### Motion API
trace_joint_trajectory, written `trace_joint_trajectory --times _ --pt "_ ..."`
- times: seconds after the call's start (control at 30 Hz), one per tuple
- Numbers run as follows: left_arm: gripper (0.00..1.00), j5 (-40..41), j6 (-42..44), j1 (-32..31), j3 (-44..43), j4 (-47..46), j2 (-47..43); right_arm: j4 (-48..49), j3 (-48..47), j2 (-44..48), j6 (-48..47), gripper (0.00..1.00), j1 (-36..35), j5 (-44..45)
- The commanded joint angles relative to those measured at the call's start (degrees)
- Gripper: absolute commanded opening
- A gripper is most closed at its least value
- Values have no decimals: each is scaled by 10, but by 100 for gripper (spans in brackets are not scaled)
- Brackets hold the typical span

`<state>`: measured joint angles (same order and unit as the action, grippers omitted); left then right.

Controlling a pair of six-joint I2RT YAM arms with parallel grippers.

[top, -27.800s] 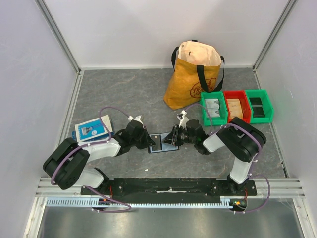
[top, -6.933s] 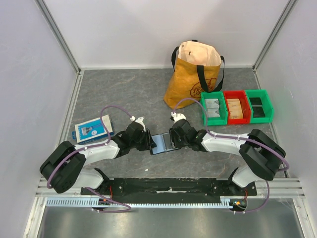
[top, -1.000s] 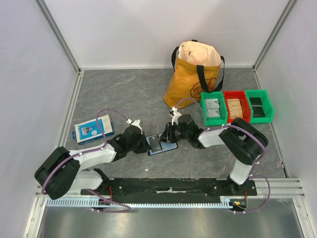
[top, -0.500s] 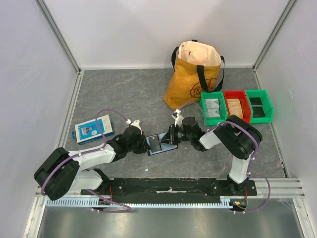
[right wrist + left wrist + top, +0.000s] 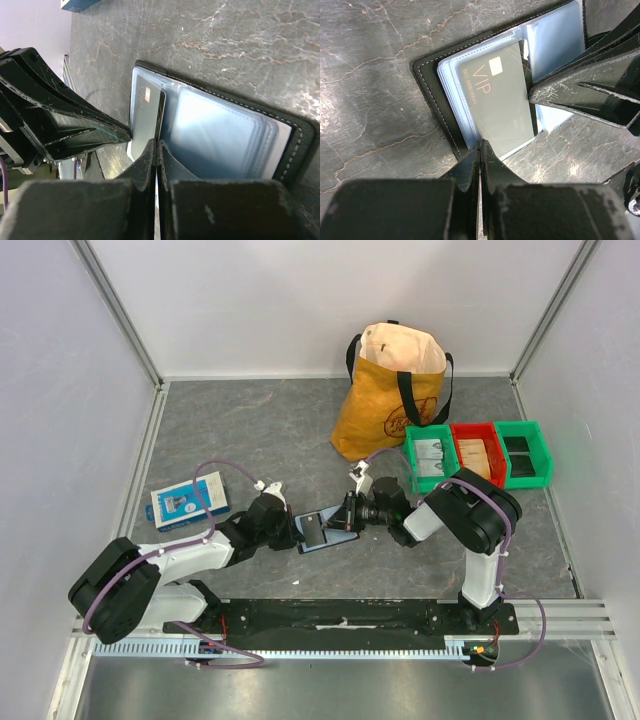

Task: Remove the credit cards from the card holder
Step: Remove the credit card from the card holder.

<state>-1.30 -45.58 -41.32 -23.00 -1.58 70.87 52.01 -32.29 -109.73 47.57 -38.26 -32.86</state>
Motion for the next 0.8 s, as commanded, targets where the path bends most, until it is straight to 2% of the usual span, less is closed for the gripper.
trace_joint_trajectory --times 0.0,0.23,0.3,0.4,0.47,0.77 --pt "2 16 -3 4 8 32 11 13 15 11 -10 0 22 -19" --pt "2 16 -2 4 9 34 7 -58 6 41 -47 0 36 -10" --pt "2 16 -1 4 8 34 7 -57 1 40 -42 5 35 -17" --pt "2 16 0 4 8 34 8 -58 -4 34 -40 20 34 -21" --pt "2 16 1 3 5 34 9 -57 -7 28 -40 27 33 -24" --pt "2 16 1 4 6 32 9 -62 -18 1 -41 29 26 -24"
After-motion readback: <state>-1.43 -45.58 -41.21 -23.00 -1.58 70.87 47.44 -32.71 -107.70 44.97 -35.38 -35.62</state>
